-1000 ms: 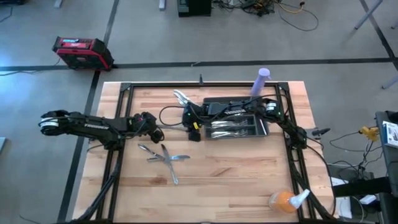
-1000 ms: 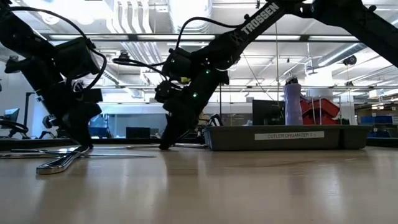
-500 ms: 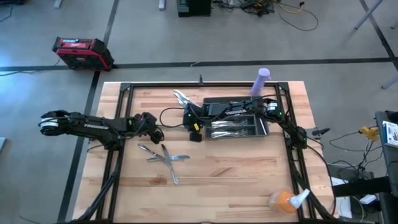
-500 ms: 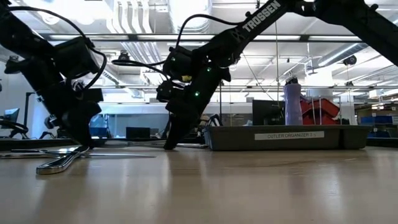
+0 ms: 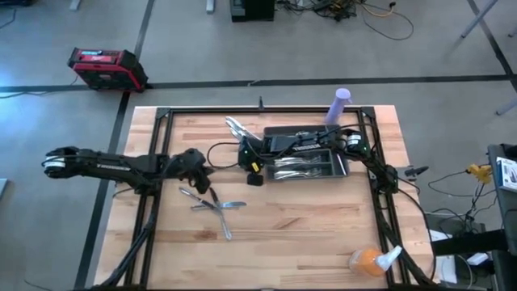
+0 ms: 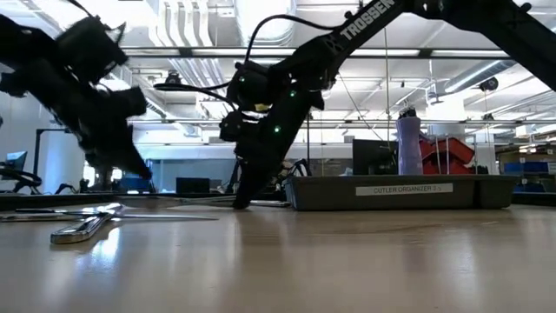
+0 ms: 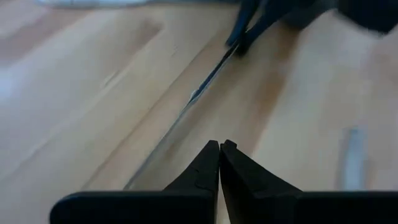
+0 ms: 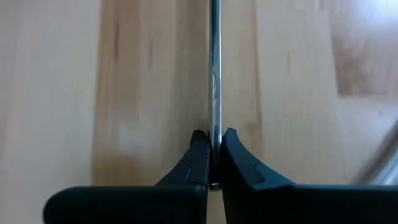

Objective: Sort silverware
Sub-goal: Put the silver knife into the gray silverware tray

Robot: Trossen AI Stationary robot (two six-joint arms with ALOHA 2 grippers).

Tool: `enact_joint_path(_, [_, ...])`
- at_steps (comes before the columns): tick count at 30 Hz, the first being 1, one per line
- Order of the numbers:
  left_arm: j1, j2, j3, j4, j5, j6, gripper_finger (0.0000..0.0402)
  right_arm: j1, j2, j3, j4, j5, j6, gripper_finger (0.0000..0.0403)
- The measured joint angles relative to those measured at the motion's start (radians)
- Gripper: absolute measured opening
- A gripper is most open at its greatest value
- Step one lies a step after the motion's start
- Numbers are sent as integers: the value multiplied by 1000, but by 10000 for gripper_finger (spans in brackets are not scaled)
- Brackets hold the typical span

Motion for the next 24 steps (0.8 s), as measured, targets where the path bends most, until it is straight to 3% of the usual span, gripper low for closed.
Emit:
enact_joint_path(11, [-86,-195,11,81,-25,121,0,7,-239,-31,-183,19,114,1])
enact_joint_path(18, [-98,-231,11,106,-26,187,0,39,-447,-134,-464,314,383,0])
enact_joint_path(24, [-98,-206,9,129,-35,232,0,86,-652,-295,-794,464,842,0])
